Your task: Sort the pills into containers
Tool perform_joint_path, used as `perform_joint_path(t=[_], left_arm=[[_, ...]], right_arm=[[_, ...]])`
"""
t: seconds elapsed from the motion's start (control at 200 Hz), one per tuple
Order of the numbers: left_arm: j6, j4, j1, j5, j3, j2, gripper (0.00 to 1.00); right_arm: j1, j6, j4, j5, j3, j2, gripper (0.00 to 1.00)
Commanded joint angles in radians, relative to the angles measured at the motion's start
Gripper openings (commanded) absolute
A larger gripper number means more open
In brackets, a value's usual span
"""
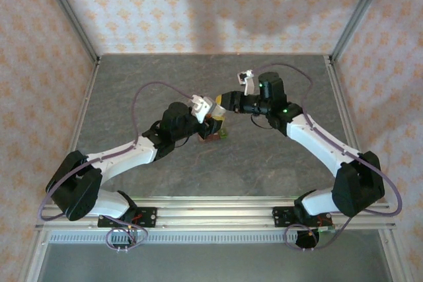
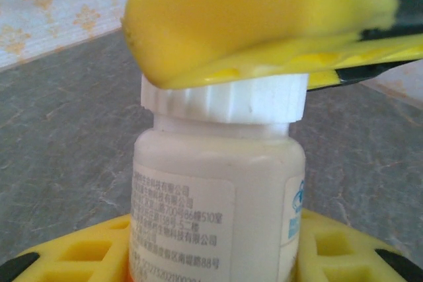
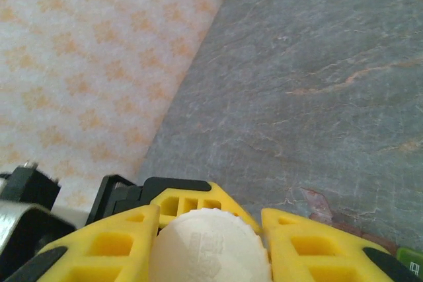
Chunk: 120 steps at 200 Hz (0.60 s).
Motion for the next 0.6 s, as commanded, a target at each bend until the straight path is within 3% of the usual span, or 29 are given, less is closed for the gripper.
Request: perform_joint_path(t=[0.0, 0.045, 0.235, 0.365, 0.596], left_arm=[[-0.044, 0.008, 0.011, 0.102, 0.015, -0.044, 0.0], [-0.046, 0.01, 0.011, 0.096, 0.014, -0.041, 0.0], [-0.024, 0.008, 0.01, 0.006, 0.017, -0.021, 0.0], [0.017, 0.007, 0.006, -0.089, 0.013, -0.019, 0.0], [0.068, 0.0, -0.007, -0.16, 0.014, -0.018, 0.0]], right_arm=[[-0.022, -0.101, -0.005, -0.046, -0.012, -0.018, 0.32], [-0.022, -0.085, -0.004, -0.048, -0.008, -0.015, 0.35], [-0.021, 0.061, 0.001, 0.057, 0.004, -0.041, 0.72], [-0.019, 0.181, -0.042, 0.197, 0.011, -0.061, 0.76], [0.03, 0.269, -0.043, 0.297, 0.008, -0.056, 0.77]])
